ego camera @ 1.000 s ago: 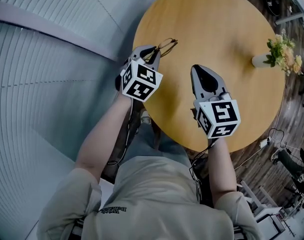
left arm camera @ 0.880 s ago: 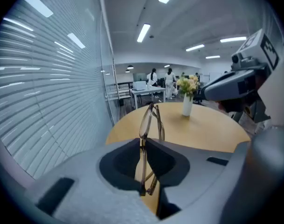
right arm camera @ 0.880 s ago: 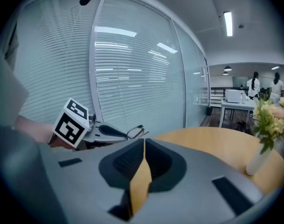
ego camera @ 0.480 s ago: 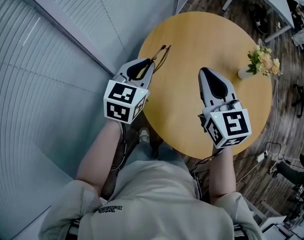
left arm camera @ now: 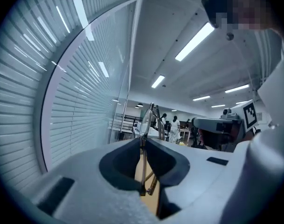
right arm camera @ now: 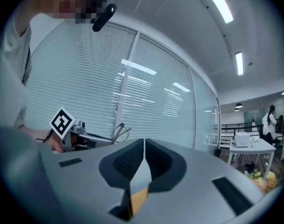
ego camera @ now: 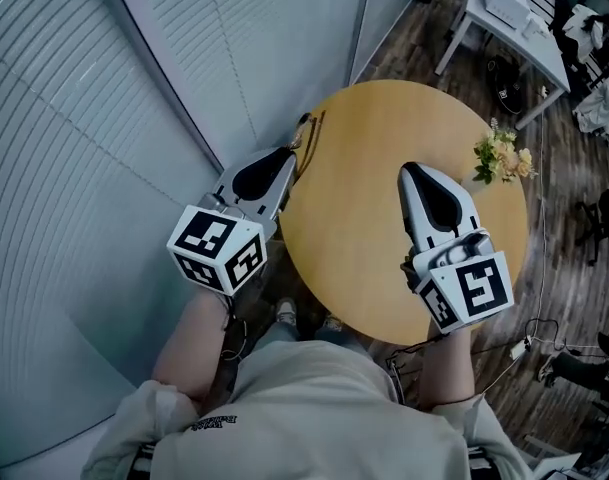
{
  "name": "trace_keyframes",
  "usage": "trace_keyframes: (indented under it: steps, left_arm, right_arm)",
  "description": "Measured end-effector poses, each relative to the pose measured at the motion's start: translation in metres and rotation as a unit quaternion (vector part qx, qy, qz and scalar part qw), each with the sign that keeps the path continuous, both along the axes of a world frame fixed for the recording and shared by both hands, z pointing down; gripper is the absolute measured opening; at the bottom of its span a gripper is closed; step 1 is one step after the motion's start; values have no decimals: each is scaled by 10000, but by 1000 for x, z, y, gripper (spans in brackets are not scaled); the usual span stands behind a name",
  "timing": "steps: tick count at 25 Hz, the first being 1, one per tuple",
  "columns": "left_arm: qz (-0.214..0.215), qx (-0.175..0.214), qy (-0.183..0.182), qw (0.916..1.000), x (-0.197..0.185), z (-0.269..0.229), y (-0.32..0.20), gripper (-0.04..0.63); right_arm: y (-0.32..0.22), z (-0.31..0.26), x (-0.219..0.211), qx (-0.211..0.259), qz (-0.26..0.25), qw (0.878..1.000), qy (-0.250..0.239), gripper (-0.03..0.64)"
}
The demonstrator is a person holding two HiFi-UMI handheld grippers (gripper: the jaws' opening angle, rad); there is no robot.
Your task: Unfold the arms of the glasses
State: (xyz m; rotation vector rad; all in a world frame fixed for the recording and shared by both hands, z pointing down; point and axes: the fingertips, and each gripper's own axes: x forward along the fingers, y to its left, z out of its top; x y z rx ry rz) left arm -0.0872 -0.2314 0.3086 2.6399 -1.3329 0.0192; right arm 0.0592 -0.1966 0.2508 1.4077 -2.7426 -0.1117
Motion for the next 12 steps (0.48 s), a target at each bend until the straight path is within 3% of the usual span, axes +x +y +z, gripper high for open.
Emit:
trace_keyframes:
  steps: [5, 8, 12]
  left_arm:
    - [-4, 252, 409, 9988, -13, -49, 32, 52]
    - [6, 400, 815, 9959, -18, -70, 47, 52]
    - [-33, 498, 1012, 9936, -24, -80, 63, 52]
  right_arm:
    - [29, -44, -9, 180, -317, 9982, -467, 34]
    - [43, -60, -13, 358, -458, 9970, -513, 34]
    - [56, -66, -17, 446, -588, 9958, -535, 34]
